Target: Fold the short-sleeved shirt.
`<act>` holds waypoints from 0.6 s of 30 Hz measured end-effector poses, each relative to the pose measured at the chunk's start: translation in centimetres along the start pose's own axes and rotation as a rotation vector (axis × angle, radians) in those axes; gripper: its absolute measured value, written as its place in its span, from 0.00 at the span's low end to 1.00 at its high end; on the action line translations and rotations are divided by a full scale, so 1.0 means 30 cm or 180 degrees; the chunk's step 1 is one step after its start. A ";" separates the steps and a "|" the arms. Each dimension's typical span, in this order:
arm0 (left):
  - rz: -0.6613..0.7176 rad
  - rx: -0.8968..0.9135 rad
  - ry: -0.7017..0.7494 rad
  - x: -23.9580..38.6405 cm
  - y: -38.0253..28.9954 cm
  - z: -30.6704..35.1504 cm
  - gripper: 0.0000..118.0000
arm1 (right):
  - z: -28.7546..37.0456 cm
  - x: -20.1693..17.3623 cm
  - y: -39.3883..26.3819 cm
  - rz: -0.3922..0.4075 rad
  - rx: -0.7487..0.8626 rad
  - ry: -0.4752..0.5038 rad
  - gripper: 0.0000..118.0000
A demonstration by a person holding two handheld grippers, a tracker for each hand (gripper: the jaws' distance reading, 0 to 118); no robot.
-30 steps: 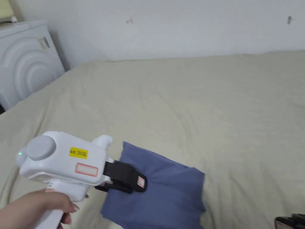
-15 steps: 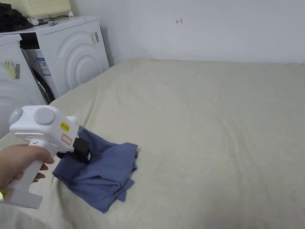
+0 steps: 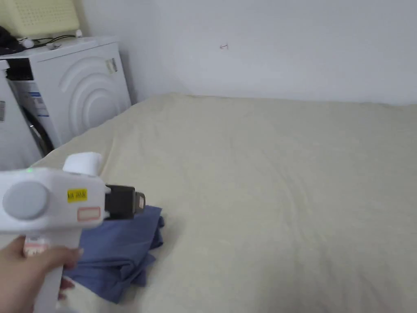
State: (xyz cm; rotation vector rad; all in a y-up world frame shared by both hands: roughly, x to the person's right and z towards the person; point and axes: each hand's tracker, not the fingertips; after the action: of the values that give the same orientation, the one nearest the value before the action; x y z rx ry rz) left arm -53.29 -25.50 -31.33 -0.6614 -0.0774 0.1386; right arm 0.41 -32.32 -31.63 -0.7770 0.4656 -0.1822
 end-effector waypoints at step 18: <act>-0.0376 0.2124 -0.0409 0.956 -0.236 0.205 0.02 | 0.512 -0.034 -0.091 0.0213 0.2682 -0.0725 0.00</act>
State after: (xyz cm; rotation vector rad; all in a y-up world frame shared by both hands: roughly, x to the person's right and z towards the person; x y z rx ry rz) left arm -24.94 -22.93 -21.34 0.0192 -0.1836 0.0846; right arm 6.73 -24.21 -19.83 0.0468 0.1624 -0.2025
